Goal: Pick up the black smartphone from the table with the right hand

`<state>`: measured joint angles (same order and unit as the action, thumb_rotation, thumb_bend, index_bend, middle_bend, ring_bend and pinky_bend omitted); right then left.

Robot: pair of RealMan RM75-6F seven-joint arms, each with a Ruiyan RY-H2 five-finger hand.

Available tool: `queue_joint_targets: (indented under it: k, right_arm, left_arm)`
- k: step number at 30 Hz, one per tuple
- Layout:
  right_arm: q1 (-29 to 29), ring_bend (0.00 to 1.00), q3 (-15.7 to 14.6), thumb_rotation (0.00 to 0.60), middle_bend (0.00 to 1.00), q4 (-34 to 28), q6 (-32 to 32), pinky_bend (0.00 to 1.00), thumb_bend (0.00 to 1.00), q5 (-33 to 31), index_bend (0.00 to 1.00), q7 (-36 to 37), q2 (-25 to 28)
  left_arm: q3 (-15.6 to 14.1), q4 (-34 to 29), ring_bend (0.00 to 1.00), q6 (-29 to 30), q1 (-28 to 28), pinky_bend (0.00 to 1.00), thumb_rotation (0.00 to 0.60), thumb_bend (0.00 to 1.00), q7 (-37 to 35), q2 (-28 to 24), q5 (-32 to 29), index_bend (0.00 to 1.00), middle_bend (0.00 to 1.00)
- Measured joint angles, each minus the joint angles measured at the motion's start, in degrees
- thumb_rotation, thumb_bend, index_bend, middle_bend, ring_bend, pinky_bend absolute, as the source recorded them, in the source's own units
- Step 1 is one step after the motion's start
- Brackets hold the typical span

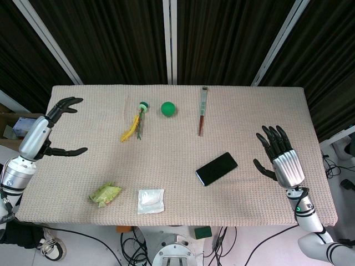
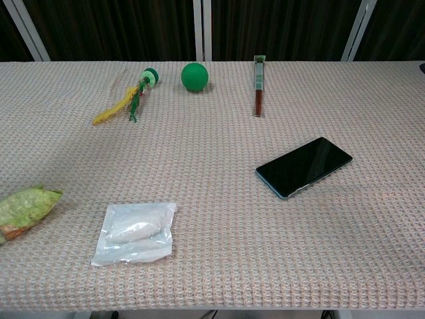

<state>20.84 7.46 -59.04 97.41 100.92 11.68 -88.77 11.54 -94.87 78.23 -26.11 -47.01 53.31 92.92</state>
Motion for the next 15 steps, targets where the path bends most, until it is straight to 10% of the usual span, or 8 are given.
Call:
queue_joint_targets:
  k: [15]
  right_arm:
    - [0.8, 0.0, -2.3, 0.6, 0.0, -1.6, -1.4, 0.0, 0.32, 0.8, 0.0, -2.3, 1.4]
  left_arm:
    - [-1.4, 1.2, 0.07, -0.2, -0.4, 0.24, 0.569, 0.0, 1.5, 0.5, -0.1, 0.1, 0.12]
